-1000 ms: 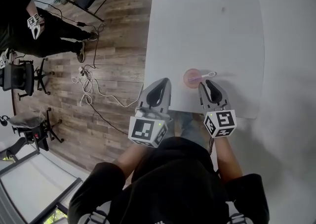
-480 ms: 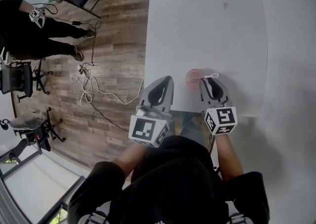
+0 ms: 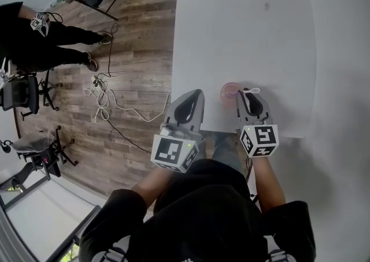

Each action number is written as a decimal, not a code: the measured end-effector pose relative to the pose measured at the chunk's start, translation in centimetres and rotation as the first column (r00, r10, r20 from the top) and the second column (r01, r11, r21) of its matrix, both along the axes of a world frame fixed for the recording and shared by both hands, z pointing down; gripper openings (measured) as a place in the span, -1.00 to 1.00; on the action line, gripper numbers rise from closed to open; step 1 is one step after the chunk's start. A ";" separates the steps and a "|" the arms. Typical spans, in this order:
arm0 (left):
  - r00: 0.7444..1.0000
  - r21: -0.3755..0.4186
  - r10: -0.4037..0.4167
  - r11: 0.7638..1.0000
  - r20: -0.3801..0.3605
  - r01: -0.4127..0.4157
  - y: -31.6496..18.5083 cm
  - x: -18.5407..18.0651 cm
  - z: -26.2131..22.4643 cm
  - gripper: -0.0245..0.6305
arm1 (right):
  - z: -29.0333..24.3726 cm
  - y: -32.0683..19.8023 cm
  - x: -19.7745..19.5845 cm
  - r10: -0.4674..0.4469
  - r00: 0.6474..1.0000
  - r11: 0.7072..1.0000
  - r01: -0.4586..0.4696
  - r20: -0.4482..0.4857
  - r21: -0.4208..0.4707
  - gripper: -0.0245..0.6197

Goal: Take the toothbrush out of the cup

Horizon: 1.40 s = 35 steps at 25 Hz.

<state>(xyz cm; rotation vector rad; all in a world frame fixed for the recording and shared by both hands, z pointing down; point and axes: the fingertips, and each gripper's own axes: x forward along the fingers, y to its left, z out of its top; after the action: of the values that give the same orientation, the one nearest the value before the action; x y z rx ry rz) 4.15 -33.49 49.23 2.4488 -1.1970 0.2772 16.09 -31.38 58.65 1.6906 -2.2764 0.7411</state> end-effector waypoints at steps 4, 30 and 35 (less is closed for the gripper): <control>1.000 -0.006 -0.003 1.000 0.003 0.003 -0.6 0.0 0.2 -0.87 | 0.1 -0.5 0.4 0.015 1.000 1.000 -0.015 -0.018 0.006 -0.72; 1.000 0.003 0.018 1.000 -0.014 -0.018 0.0 -0.1 -0.4 -0.87 | -1.0 0.3 0.1 0.030 0.999 0.999 -0.029 -0.041 0.033 -0.78; 1.000 0.007 0.019 1.000 -0.015 -0.019 -0.2 -0.1 -0.9 -0.87 | -1.5 0.2 0.1 0.032 0.999 0.999 -0.031 -0.037 0.041 -0.78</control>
<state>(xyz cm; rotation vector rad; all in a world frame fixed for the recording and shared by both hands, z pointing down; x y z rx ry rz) 4.10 -33.65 48.36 2.4653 -1.1713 0.2602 16.24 -31.18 57.11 1.7471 -2.2592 0.6673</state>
